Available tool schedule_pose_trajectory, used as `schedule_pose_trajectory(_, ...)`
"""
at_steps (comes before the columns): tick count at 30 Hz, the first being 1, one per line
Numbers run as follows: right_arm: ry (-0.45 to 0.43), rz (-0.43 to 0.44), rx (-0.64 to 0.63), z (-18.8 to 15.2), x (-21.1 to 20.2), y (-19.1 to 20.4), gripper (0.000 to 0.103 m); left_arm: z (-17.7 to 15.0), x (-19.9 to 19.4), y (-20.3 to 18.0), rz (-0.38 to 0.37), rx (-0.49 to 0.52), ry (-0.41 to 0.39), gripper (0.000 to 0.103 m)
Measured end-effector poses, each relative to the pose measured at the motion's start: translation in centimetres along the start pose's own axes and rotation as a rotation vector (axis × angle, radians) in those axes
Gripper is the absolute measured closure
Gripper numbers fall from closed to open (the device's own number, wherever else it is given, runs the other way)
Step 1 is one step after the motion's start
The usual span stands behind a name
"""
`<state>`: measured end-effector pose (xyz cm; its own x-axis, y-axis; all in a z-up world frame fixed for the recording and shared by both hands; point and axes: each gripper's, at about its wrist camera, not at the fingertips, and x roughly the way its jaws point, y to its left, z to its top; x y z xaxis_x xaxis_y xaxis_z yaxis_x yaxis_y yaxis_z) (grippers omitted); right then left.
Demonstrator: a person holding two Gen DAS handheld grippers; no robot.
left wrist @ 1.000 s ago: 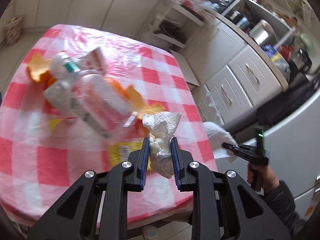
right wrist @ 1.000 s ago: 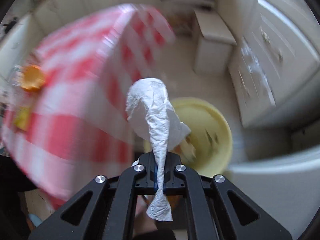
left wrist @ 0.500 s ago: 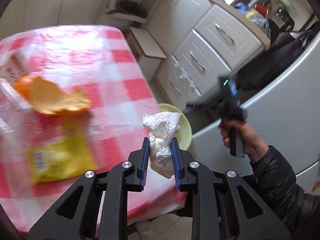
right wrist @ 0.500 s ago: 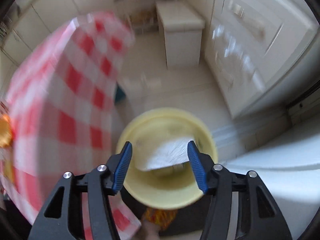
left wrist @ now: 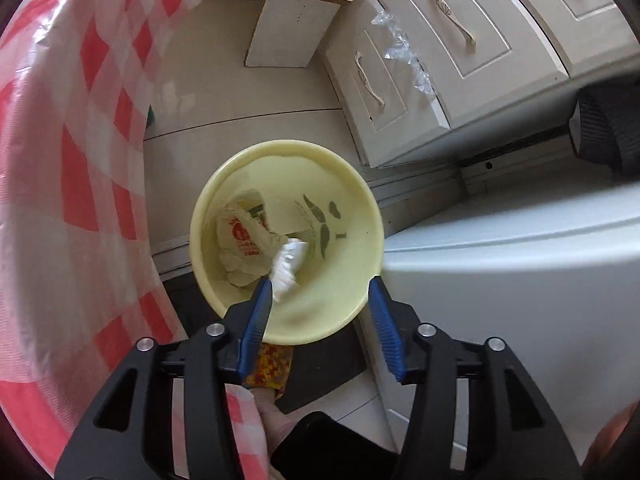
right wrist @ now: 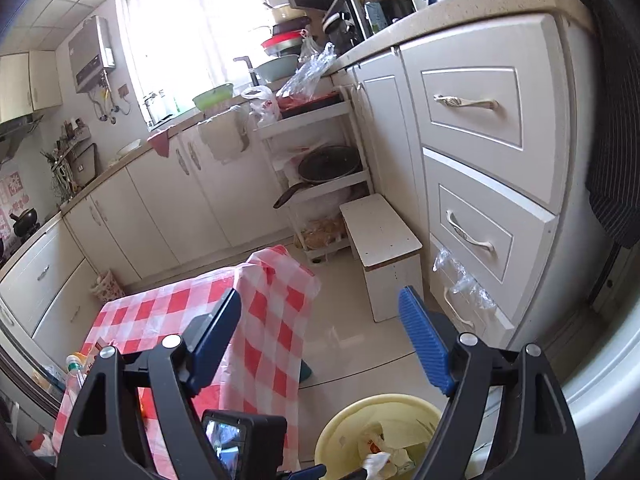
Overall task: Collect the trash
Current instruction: 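Drop the white paper into the bucket with right gripper while left drops the tissue, then move both grippers back over the table toward the orange peel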
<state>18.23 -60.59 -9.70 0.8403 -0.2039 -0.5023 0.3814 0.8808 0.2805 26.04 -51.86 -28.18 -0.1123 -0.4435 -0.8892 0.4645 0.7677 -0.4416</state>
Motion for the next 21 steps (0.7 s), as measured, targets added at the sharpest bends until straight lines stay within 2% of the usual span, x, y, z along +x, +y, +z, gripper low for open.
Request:
schedule_pose_trajectory(3,-0.016,-0.006,0.014,0.4,-0.5,0.1,0.025,-1.0,-2.9,-0.5,-0.006,0.049,-0.073,0.050)
schedule_pose_trajectory(7,-0.037,0.005,0.022,0.3,-1.2,1.0,0.025,-3.4,-9.5,0.5,0.007,0.124,-0.220,0.043)
schedule_pose_trajectory(9,-0.044,0.012,-0.003,0.1,-1.2,2.3,0.023,-4.9,-12.7,1.7,0.049,0.147,-0.286,0.039)
schedule_pose_trajectory(13,-0.046,0.049,-0.063,-0.2,-1.3,5.3,0.022,-9.7,-20.5,6.4,0.176,0.158,-0.431,0.032)
schedule_pose_trajectory(17,-0.034,0.120,-0.136,-1.4,-2.2,9.4,0.021,-14.3,-27.5,12.7,0.279,0.094,-0.559,0.024)
schedule_pose_trajectory(21,0.013,0.223,-0.241,-3.9,-3.2,14.2,0.016,-18.9,-32.3,21.7,0.365,-0.108,-0.645,0.022)
